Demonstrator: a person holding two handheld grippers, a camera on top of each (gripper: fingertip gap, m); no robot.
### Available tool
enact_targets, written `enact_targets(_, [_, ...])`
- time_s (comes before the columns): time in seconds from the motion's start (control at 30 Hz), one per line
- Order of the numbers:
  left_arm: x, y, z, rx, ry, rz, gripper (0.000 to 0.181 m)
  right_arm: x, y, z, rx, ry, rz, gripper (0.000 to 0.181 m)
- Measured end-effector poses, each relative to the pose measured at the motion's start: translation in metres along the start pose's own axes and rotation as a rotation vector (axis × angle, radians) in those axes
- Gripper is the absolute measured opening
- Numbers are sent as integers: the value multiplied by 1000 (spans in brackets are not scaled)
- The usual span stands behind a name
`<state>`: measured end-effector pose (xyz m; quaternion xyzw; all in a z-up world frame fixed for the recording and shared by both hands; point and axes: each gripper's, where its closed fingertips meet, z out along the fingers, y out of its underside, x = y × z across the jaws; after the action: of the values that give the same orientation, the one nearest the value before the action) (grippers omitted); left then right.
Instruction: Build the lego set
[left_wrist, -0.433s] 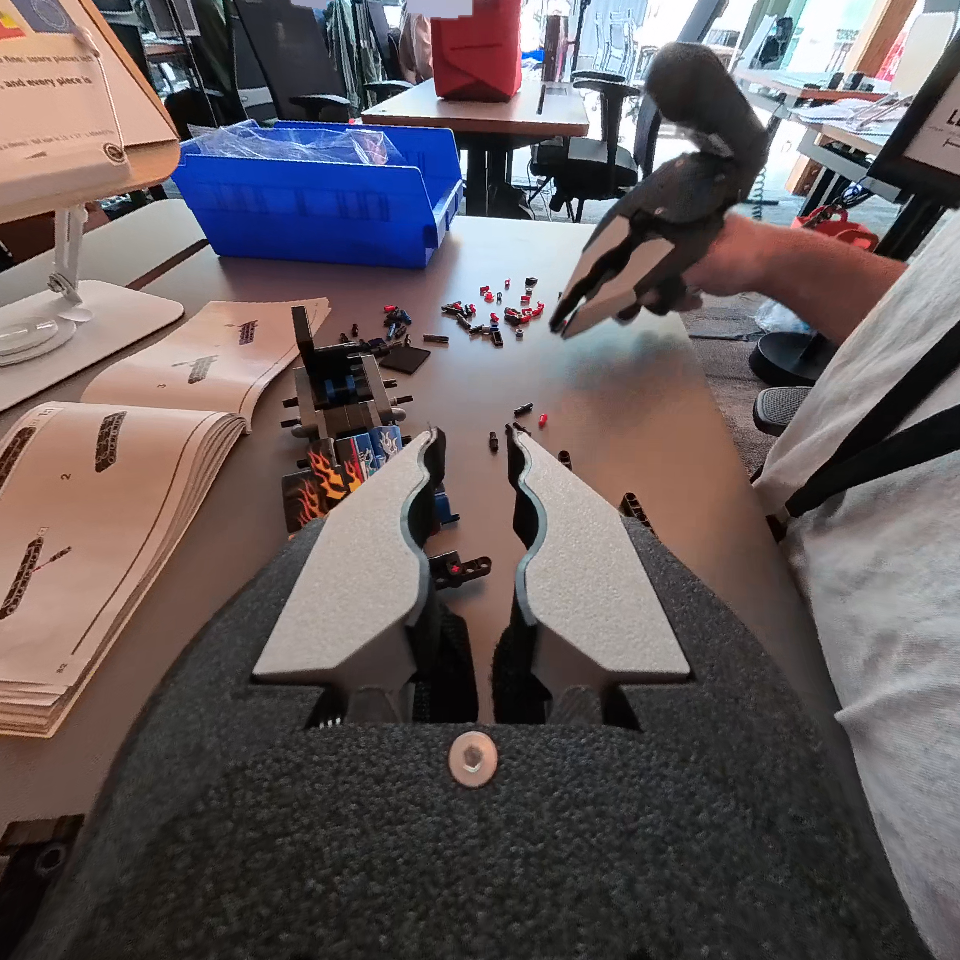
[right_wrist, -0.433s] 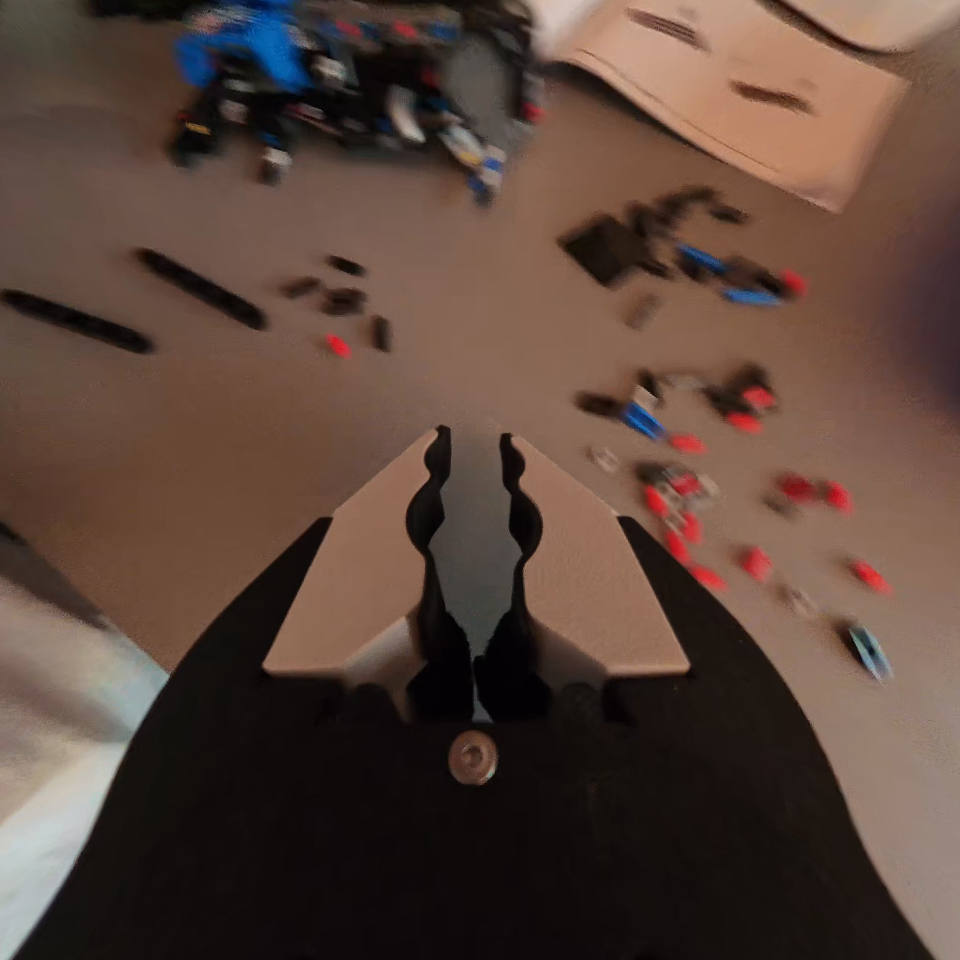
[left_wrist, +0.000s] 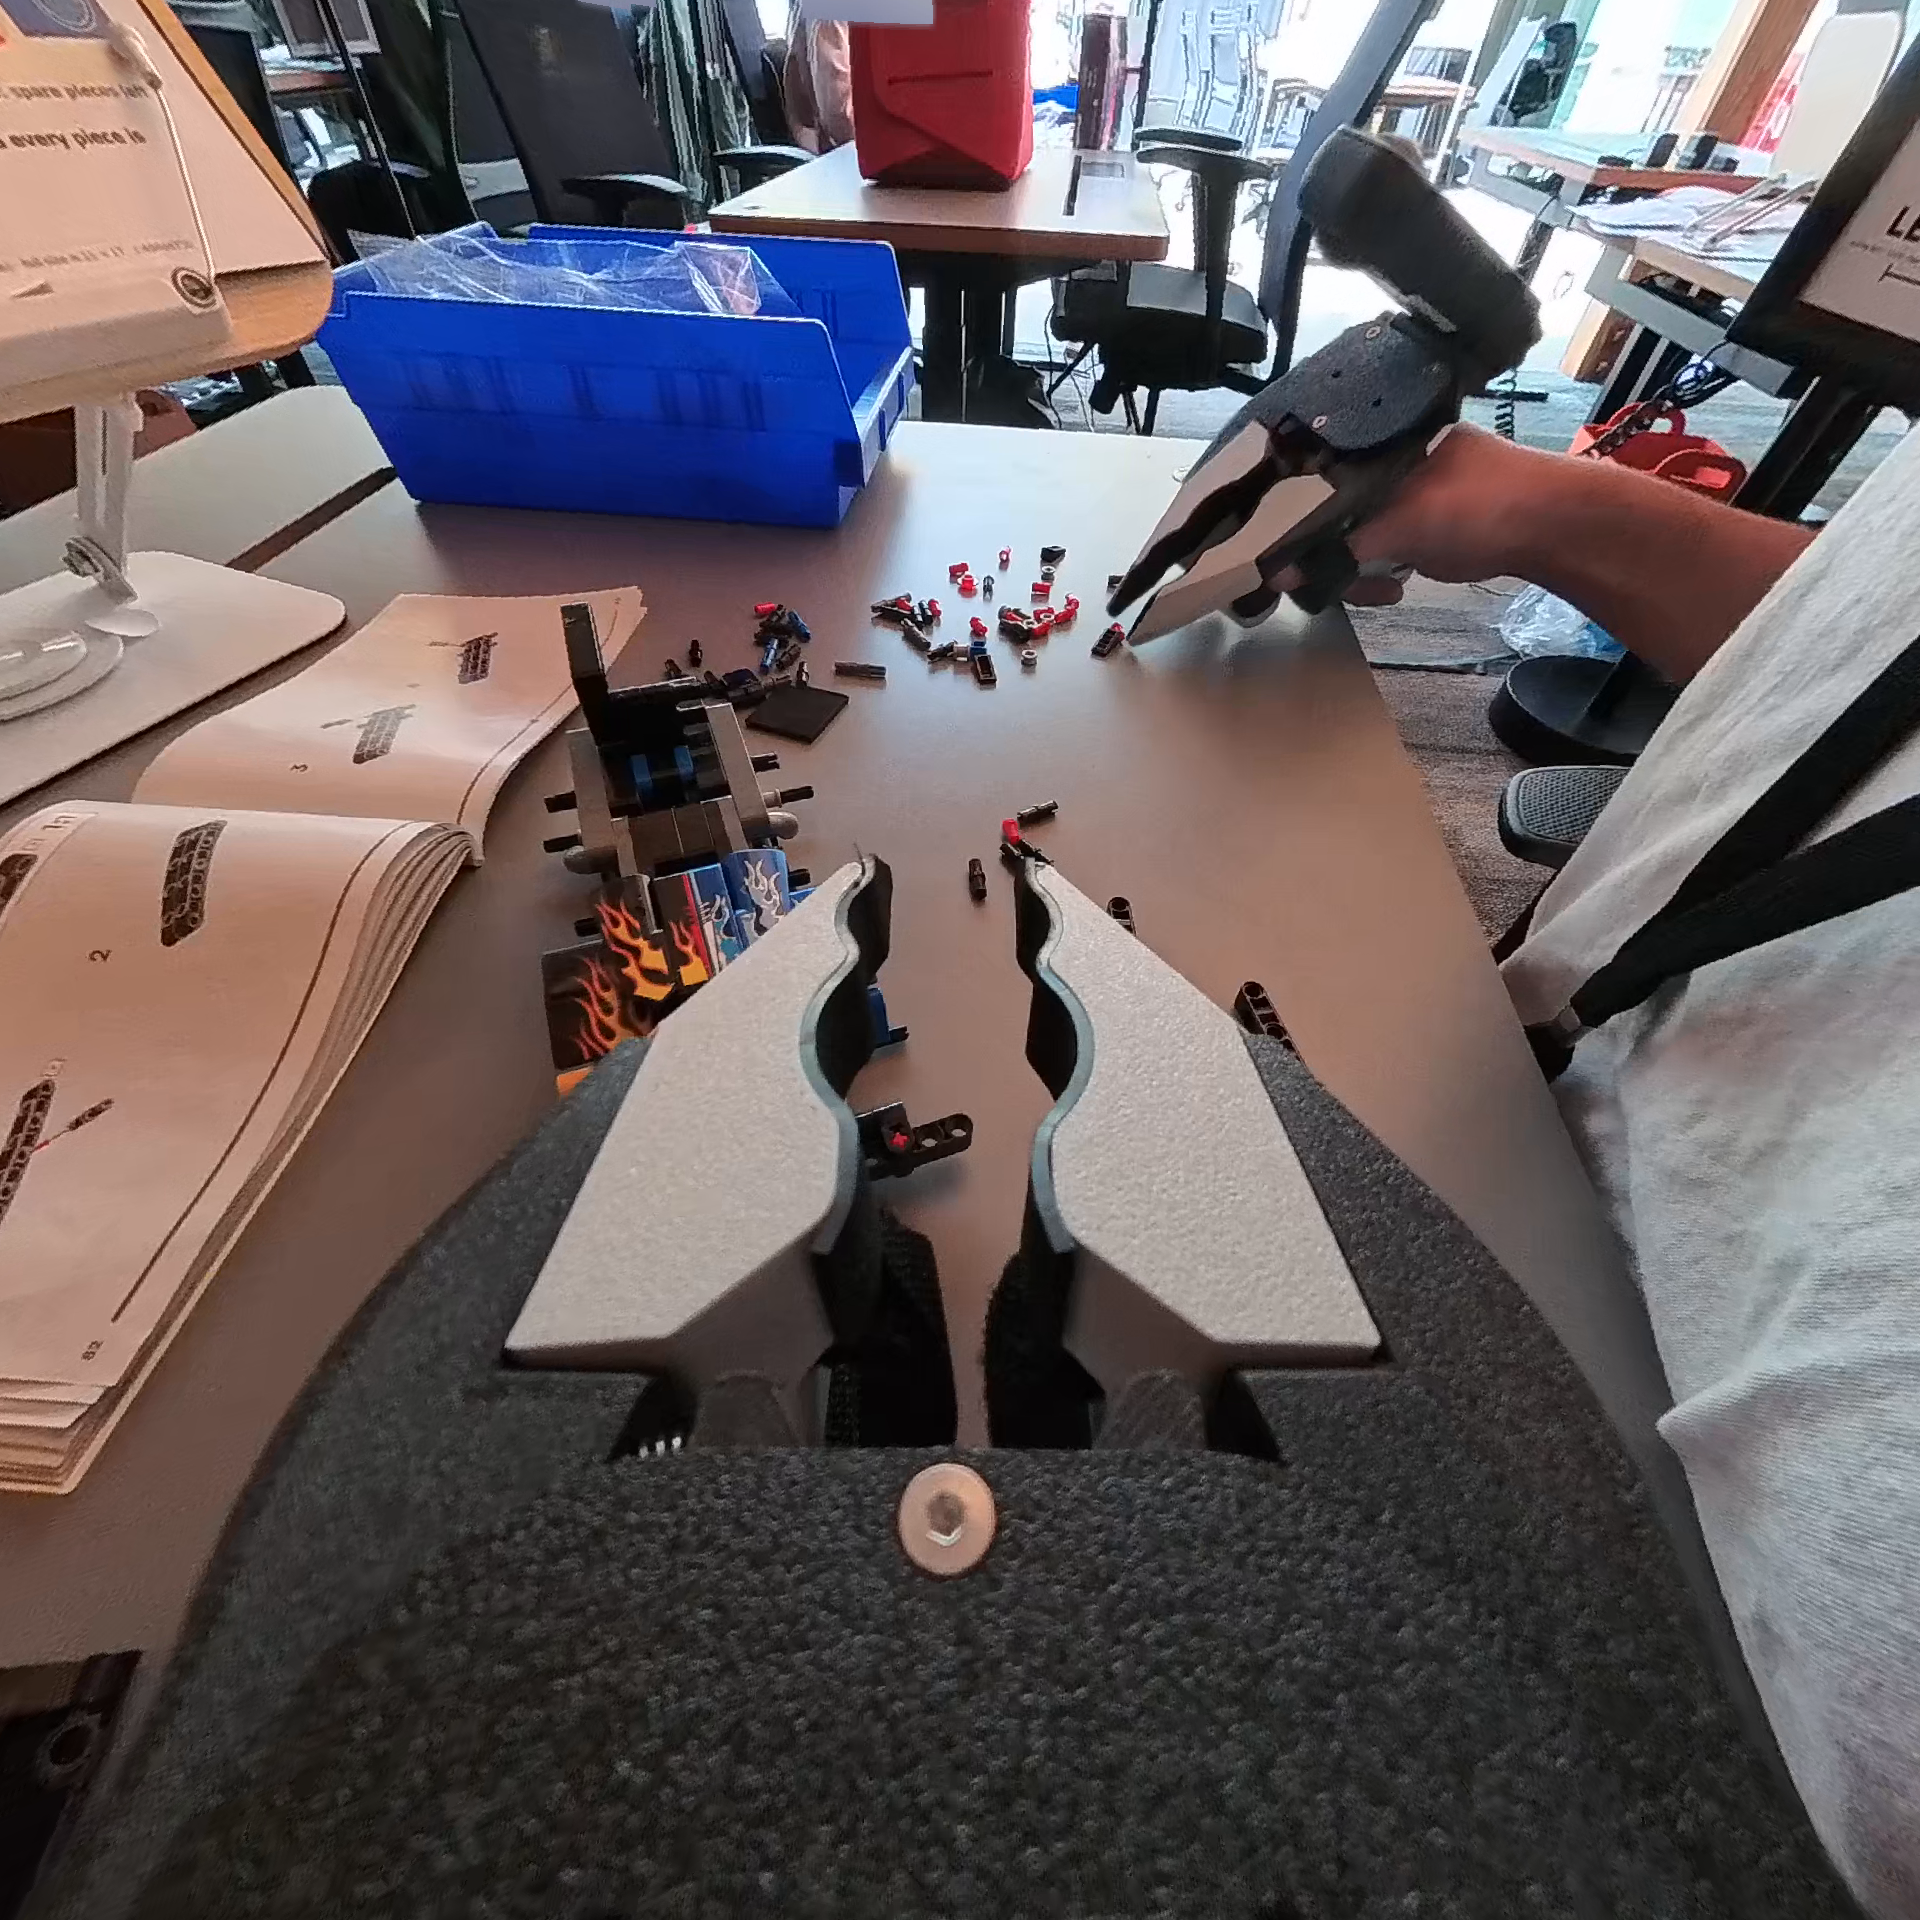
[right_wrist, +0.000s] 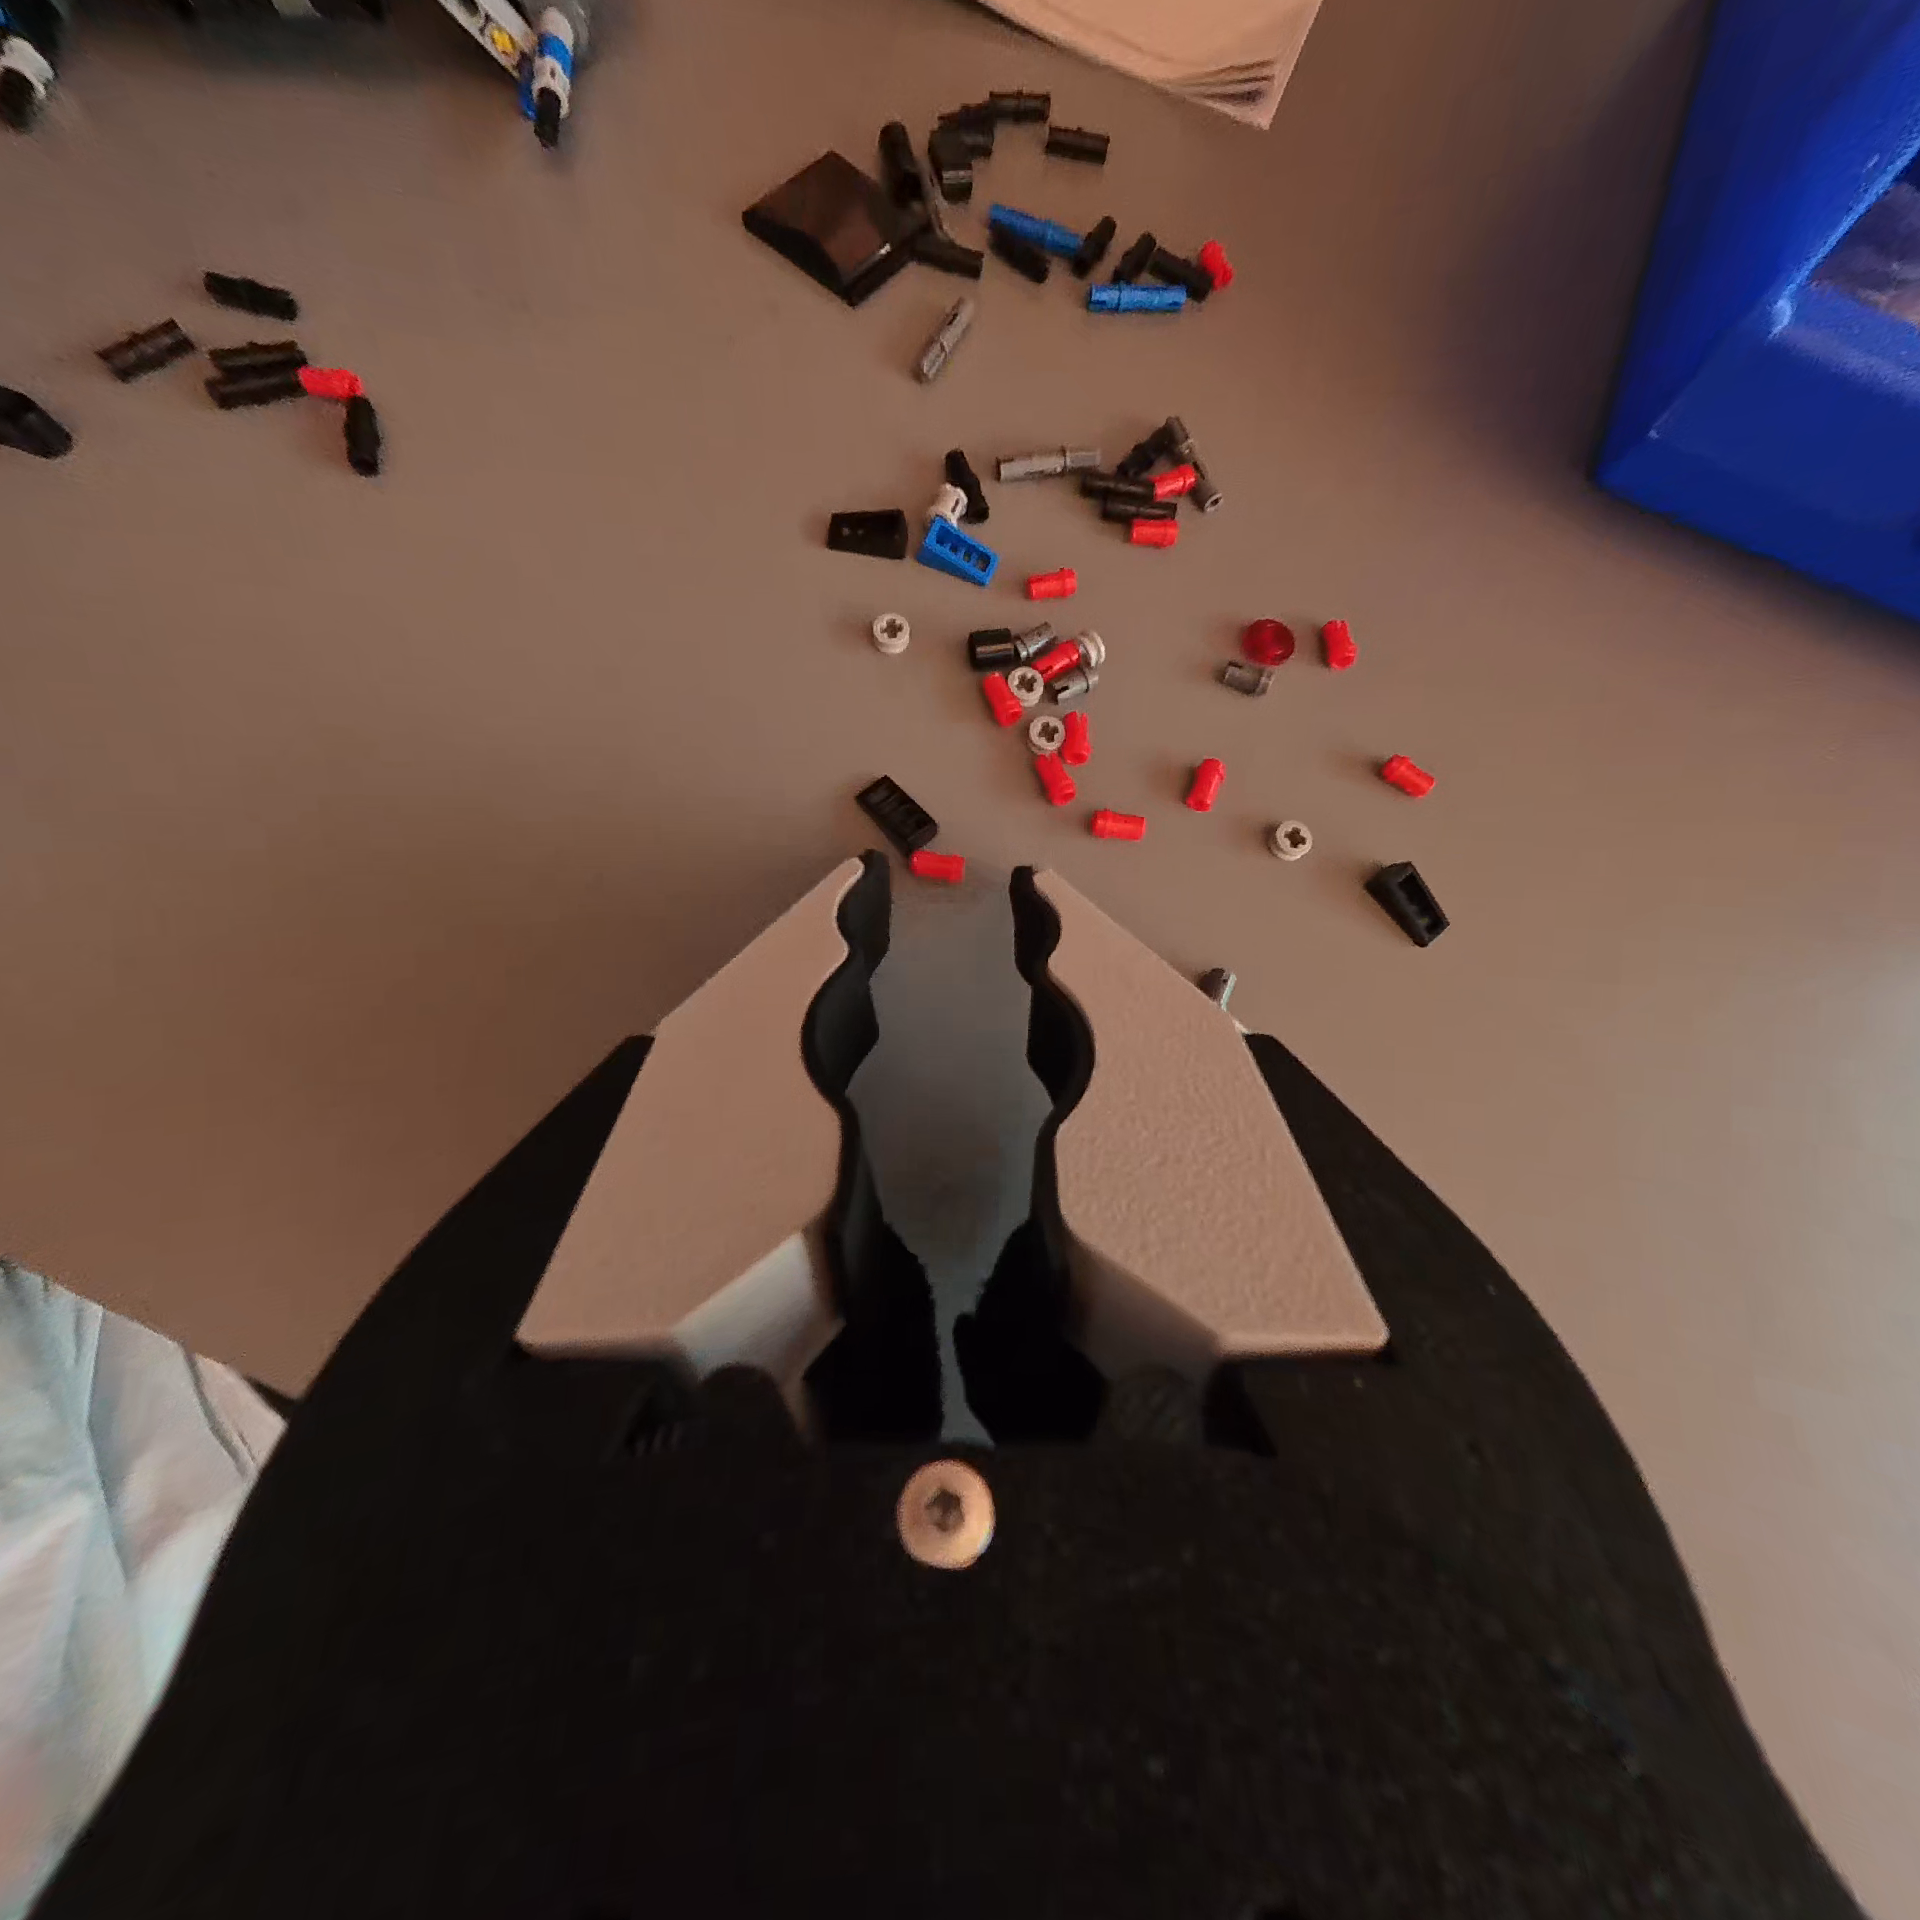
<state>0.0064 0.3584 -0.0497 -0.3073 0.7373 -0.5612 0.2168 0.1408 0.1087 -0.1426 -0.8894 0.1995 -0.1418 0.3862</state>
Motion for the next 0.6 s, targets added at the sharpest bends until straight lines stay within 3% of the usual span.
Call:
enact_targets(0.2, [2,-4,-2,11,-3,11,22,-2,0,2,-8,4,-54,9])
enact_targets(0.37, [2,-7,-3,15,-8,20,22,-13,-8,-5,12,2,-79,9])
enact_targets(0.47, [3,-7,-3,16,-6,17,22,-49,-26,-10,60,-102,-95,9])
enact_targets(0.6, [4,-6,-2,14,0,16,22,-112,-46,18,54,-231,-184,9])
